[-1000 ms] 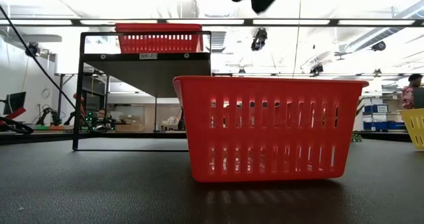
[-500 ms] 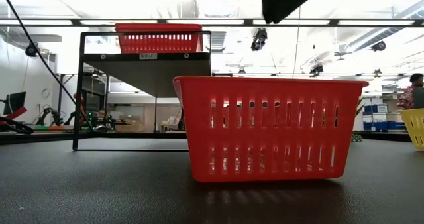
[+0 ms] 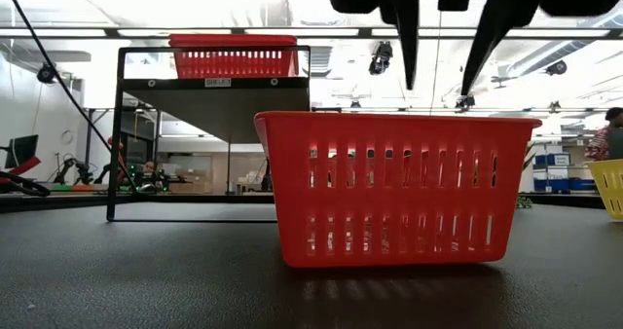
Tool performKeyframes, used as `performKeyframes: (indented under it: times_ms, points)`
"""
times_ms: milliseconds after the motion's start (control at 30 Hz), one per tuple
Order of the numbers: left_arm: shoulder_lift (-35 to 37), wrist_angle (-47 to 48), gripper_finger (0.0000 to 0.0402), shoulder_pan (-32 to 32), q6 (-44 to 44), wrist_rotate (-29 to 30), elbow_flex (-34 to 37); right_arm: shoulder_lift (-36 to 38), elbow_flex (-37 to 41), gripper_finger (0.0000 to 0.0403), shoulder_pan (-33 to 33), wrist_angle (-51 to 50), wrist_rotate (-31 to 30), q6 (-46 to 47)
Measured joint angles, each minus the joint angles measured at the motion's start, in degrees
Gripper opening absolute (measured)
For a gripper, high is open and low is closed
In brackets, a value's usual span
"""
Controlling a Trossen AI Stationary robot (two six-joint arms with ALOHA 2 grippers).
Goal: Stack baskets on shelf by color
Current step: Stack the red bin on top of the red bins on the shelf
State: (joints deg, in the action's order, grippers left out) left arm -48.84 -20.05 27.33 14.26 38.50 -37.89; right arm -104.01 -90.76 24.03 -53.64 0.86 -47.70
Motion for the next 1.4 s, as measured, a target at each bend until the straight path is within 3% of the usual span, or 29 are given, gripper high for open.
performKeyframes:
  times_ms: [200,533,700,933,1033,1200,1400]
  points:
    - [0.0,0.0,0.0118,0.1,0.3,0.0,0.0,0.0,2.3,0.017,-0.3,2.3,-1.1,-7.6]
    - [0.3,-0.1,0.0118,0.1,1.2,0.0,0.0,-0.5,9.1,0.0142,-2.8,9.6,-1.0,-12.4]
    - [0.5,0.0,0.0118,0.1,1.4,0.0,0.0,-2.0,11.1,0.0112,-3.6,12.1,-1.0,-13.0]
    - [0.6,0.0,0.0118,0.1,1.6,0.0,0.0,-2.6,11.0,0.0026,-3.6,12.0,-0.3,-13.0]
    - [0.6,0.0,0.0118,0.1,1.6,-0.2,0.0,-2.6,10.0,0.0011,-3.6,12.2,-0.2,-12.5]
    - [0.6,0.0,0.0118,0.1,1.6,-0.3,0.0,-2.6,5.6,0.0009,-3.3,7.0,3.3,-3.7]
    - [0.6,0.0,0.0118,0.1,1.6,-0.3,0.0,-2.6,-3.4,0.0009,-3.3,-1.2,5.5,23.1]
